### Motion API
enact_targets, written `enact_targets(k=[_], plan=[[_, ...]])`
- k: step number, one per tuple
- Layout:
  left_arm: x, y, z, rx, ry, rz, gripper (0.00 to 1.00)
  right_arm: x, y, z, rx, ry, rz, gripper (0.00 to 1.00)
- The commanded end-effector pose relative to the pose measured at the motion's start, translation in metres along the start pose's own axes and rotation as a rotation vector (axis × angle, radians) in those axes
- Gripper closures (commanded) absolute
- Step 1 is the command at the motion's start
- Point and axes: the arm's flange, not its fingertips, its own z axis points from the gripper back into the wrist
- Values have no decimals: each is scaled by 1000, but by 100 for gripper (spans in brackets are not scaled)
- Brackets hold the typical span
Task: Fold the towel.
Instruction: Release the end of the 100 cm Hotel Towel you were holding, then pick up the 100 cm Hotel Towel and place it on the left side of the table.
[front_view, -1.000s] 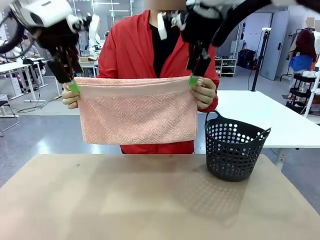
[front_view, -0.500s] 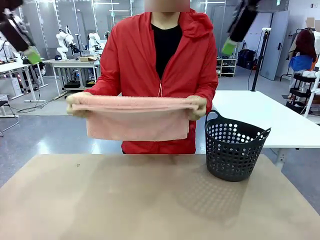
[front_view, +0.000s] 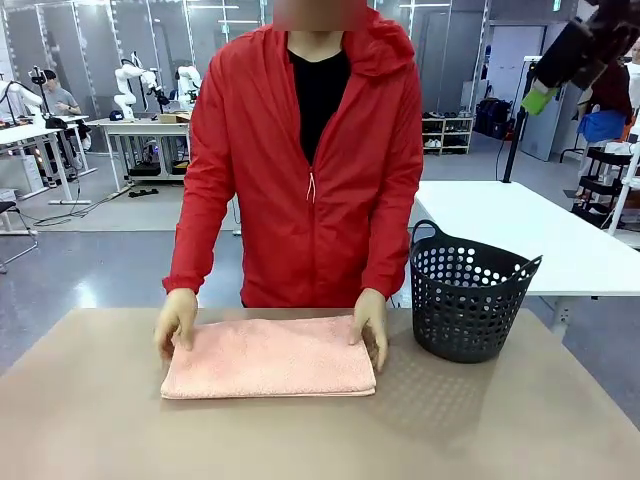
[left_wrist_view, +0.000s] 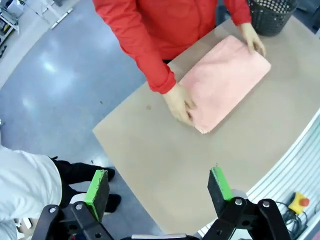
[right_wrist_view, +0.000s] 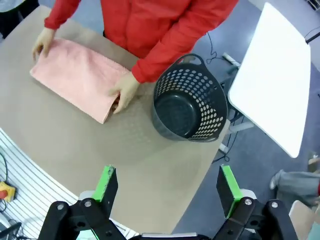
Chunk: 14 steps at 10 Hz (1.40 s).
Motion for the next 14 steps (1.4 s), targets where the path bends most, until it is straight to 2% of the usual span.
enact_targets(k=[1,2,14], plan=[[9,-11,-18,42,38,-16,0,0,7,-22,-2,32,24,0],[0,0,0,0,0,0,0,0,0,0,0,0,0,0],[0,0,0,0,0,0,0,0,0,0,0,0,0,0]])
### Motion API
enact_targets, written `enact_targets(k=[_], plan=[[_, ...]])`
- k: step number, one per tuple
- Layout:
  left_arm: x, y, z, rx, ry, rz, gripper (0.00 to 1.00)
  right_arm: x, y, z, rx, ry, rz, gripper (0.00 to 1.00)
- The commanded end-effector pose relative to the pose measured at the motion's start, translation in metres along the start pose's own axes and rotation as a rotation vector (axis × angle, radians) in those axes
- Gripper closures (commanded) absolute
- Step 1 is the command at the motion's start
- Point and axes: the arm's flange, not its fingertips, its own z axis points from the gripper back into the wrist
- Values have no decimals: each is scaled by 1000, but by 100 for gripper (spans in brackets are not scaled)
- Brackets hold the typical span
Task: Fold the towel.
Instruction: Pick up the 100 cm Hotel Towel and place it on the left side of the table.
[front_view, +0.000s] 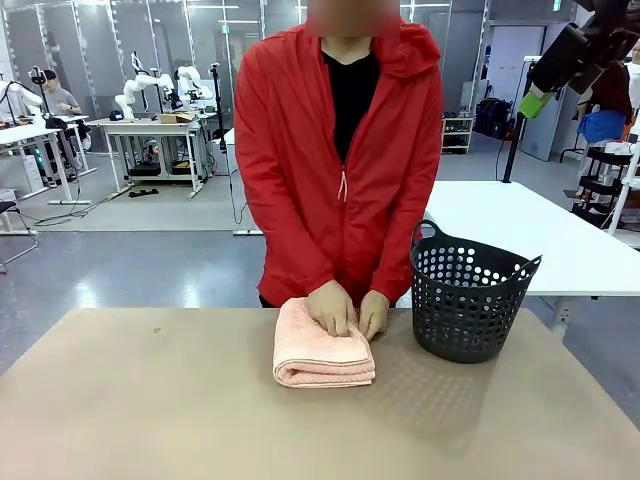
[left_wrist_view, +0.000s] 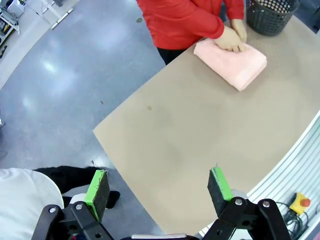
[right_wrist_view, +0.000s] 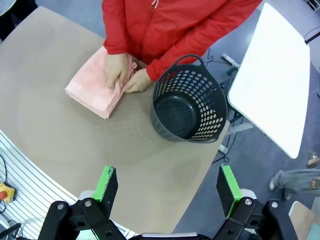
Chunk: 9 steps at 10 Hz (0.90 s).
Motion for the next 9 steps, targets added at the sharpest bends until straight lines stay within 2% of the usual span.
enact_targets(k=[1,9], plan=[[0,-1,2,-2,0,4,0,-2,-1,1,3,3,-5,0],[0,-1,2,-2,0,4,0,-2,-1,1,3,3,-5,0]])
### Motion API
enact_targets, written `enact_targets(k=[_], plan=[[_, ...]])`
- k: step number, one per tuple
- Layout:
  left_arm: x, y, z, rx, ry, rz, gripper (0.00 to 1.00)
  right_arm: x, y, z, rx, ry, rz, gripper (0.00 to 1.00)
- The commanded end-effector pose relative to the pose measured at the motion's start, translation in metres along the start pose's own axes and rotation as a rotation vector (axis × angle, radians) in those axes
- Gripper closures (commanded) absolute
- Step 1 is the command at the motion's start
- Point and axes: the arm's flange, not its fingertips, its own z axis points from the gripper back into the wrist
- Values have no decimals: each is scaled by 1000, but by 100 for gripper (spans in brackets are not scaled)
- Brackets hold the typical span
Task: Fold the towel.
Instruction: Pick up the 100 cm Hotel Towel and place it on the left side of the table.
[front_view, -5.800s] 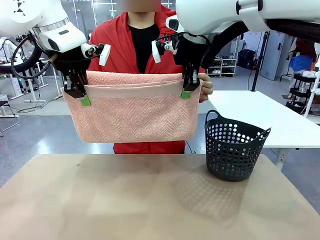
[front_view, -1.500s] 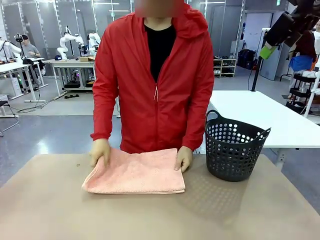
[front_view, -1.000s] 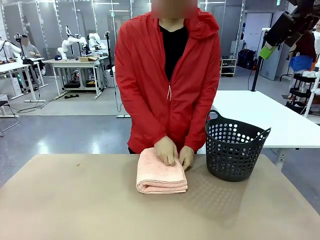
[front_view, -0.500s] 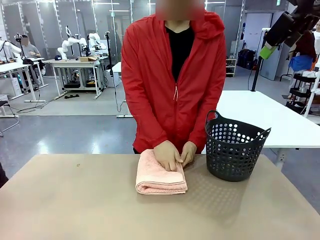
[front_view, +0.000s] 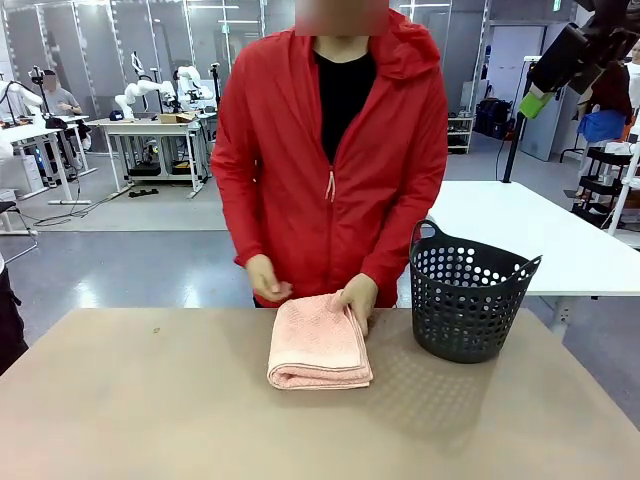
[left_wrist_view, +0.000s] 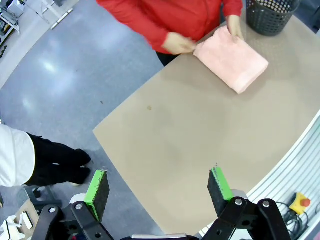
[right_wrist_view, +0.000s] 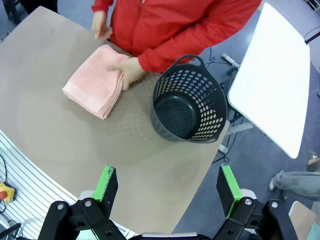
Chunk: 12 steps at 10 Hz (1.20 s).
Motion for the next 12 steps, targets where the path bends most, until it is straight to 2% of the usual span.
enact_targets(k=[1,12], plan=[[0,-1,2,-2,0,4,0,-2,-1,1,3,3,-5,0],[0,-1,2,-2,0,4,0,-2,-1,1,3,3,-5,0]])
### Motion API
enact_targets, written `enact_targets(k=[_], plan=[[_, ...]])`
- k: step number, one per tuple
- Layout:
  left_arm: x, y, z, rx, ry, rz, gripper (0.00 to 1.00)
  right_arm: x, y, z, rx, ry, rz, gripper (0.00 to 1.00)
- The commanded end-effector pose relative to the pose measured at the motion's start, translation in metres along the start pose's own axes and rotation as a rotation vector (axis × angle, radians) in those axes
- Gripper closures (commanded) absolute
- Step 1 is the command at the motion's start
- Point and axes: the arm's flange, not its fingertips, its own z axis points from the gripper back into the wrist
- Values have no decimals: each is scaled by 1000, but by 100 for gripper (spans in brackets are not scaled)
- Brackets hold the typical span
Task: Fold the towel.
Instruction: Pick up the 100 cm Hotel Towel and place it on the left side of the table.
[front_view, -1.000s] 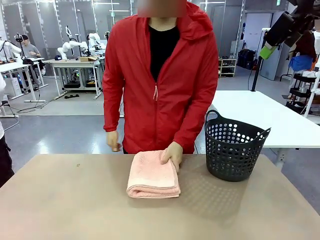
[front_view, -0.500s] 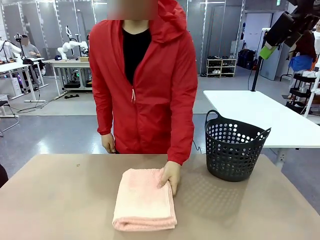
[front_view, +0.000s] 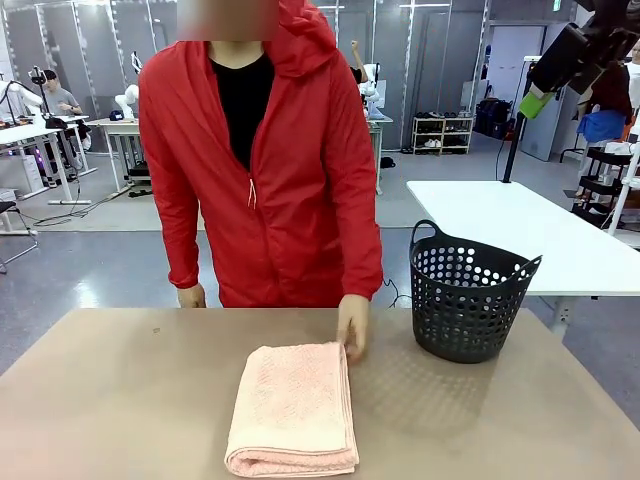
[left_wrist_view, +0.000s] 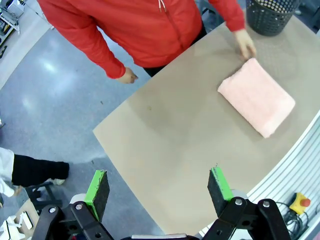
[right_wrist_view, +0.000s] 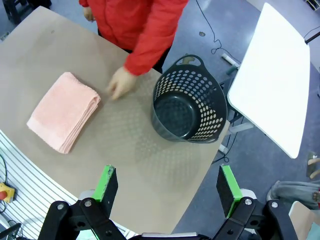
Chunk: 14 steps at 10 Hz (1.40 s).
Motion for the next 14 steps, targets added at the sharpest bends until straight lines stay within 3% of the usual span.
enact_targets(k=[1,7,9,11,14], plan=[[0,-1,2,-2,0,5,0,-2,-1,1,3,3,-5,0],[0,0,0,0,0,0,0,-2,-1,1,3,3,-5,0],[-5,-5,-54,-134,25,119,0,-2,-1,1,3,3,-5,0],[-29,-15,-120,-302,7,224,0,-2,-1,1,3,3,-5,0],[-65,-36,-214,-451,-6,349,0,-2,-1,1,3,3,-5,0]])
